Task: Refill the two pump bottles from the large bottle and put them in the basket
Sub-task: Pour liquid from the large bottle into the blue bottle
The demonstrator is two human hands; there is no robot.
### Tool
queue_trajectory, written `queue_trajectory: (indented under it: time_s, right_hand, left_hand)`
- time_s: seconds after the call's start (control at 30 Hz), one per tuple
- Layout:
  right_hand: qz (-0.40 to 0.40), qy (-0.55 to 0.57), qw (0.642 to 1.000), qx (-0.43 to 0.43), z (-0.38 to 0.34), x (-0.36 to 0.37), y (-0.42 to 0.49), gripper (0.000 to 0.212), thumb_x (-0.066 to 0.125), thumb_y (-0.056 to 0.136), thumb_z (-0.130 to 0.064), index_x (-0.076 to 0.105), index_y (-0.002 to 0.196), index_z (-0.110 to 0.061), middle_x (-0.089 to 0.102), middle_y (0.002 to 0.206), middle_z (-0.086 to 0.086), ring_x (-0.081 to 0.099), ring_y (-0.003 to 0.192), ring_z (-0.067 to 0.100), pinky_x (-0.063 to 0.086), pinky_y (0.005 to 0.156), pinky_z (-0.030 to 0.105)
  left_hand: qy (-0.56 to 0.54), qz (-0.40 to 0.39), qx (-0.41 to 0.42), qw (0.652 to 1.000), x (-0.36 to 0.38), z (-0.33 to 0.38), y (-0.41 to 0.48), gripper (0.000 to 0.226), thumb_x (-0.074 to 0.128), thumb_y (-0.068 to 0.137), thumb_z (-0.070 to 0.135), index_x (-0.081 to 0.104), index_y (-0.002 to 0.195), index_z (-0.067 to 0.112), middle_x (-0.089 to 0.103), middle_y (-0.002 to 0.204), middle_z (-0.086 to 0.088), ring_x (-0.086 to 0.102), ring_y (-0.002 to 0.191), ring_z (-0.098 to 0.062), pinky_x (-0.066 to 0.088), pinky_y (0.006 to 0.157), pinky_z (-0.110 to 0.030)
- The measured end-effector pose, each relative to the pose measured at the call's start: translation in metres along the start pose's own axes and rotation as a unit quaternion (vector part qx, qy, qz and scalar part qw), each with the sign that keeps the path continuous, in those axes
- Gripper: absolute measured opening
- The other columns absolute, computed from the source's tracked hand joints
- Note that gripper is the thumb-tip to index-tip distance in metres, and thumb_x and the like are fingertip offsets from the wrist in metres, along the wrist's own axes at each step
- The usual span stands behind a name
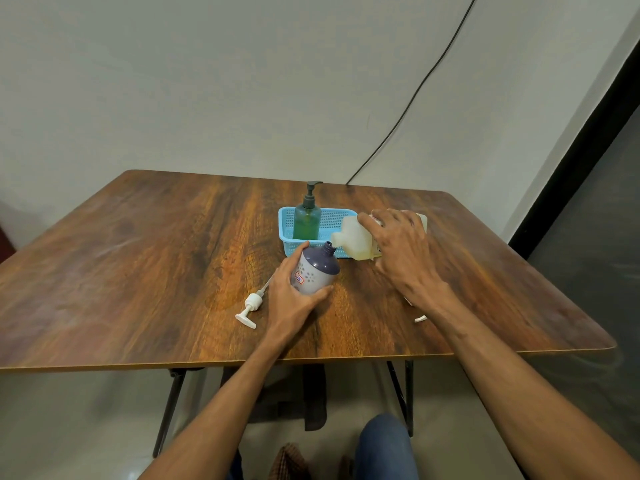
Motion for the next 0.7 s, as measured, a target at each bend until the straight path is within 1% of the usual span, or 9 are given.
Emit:
queue_trajectory:
  time_s: [0.27,0.4,0.57,0.7]
  right_hand:
    - [-0.003,-0.010,1.000,-0.001,-0.0001,0.0023,0.0016,0.080,0.090,0.051,-0.008,0.059,0.124,-0.016,0.067,0.118,0.016,0.063,0.104,0.040,0.047,0.090,0.051]
    - [-0.001,-0.006,1.000,-0.005,-0.0007,0.0011,0.0020,0.078,0.088,0.051,-0.006,0.060,0.124,-0.015,0.067,0.117,0.017,0.062,0.104,0.041,0.047,0.090,0.052]
    - [0.006,-0.012,1.000,-0.012,-0.0016,-0.0010,0.0027,0.078,0.088,0.051,-0.006,0.061,0.123,-0.015,0.067,0.116,0.017,0.062,0.103,0.041,0.047,0.090,0.052]
    - [0.004,-0.018,1.000,-0.014,-0.0022,-0.0016,0.0030,0.078,0.088,0.052,-0.007,0.060,0.124,-0.015,0.067,0.117,0.017,0.062,0.104,0.040,0.046,0.091,0.052]
  left_hand:
    - [-0.008,-0.003,0.000,1.000,-0.0005,-0.0032,-0.0001,0.090,0.090,0.069,0.029,0.046,0.148,0.031,0.059,0.137,0.010,0.058,0.125,-0.014,0.053,0.103,-0.049]
    - [-0.008,-0.004,-0.001,1.000,-0.0008,-0.0031,-0.0006,0.090,0.091,0.070,0.025,0.046,0.149,0.028,0.058,0.138,0.009,0.057,0.126,-0.011,0.052,0.104,-0.047]
    - [-0.010,-0.008,-0.009,1.000,-0.0009,-0.0038,-0.0011,0.092,0.090,0.070,0.029,0.044,0.150,0.026,0.057,0.140,0.006,0.057,0.126,-0.011,0.052,0.104,-0.048]
    - [-0.009,-0.011,-0.008,1.000,-0.0016,-0.0028,-0.0012,0.093,0.089,0.069,0.036,0.044,0.150,0.028,0.057,0.139,0.007,0.057,0.125,-0.011,0.053,0.104,-0.047]
Point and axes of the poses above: each hand's wrist, its own y-axis towards the middle knuckle, its own x-axis out of the palm, z = x × y, the point moved 6 cm from there along y, towards the middle knuckle
